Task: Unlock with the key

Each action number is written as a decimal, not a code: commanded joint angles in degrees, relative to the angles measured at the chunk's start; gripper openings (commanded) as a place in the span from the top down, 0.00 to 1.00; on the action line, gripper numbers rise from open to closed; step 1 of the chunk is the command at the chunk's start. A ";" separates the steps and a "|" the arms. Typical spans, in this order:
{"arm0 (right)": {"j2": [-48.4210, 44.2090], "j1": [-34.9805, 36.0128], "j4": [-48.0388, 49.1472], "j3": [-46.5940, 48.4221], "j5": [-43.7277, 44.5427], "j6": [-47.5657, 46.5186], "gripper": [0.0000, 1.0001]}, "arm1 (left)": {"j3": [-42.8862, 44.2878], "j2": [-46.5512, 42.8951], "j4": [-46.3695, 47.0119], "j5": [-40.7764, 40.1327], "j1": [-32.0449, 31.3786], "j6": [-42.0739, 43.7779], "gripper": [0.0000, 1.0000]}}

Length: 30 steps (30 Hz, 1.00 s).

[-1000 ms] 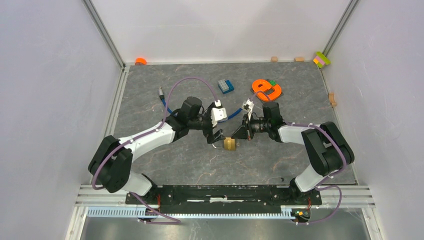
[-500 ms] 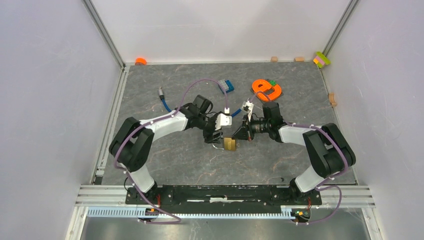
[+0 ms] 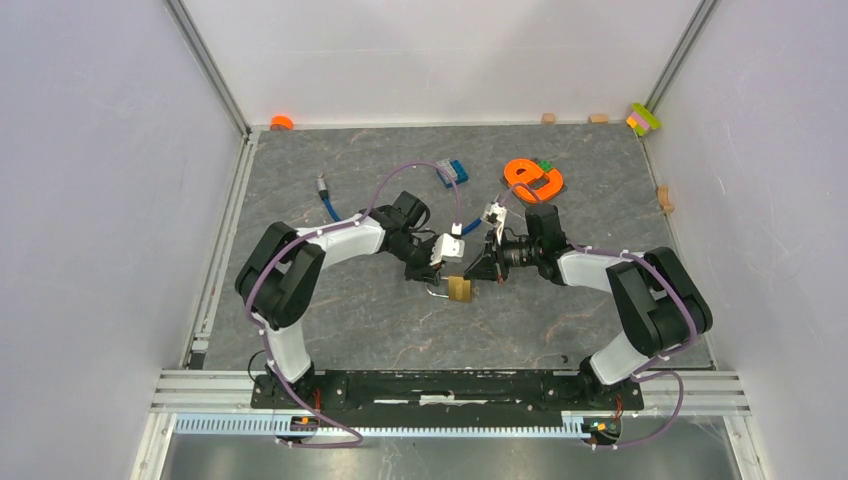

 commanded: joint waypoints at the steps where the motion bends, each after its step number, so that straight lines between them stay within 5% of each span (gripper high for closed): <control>1: -1.30 -0.14 1.38 1.19 -1.28 -1.95 1.00 | 2.19 0.58 -0.93 3.37 -0.18 0.09 0.97; 4: -0.99 -0.16 0.07 1.76 -1.74 -3.06 0.92 | 1.77 -0.01 0.42 3.55 -0.18 -2.02 0.98; 12: -0.33 0.01 -4.46 2.70 -2.22 -6.83 0.46 | 0.91 -0.90 2.61 2.95 -0.27 -4.64 0.98; 18: 1.13 0.80 -6.46 2.95 0.07 -8.48 0.36 | 0.54 -1.47 4.08 3.51 -0.32 -6.14 0.98; 25: 4.03 2.78 -6.32 3.62 1.10 -8.60 0.42 | -0.60 -2.70 5.64 4.25 -0.36 -7.41 0.98; 30: 5.74 3.44 -5.46 4.46 -0.56 -7.58 0.71 | -0.51 -2.60 6.09 4.82 -0.35 -8.67 0.98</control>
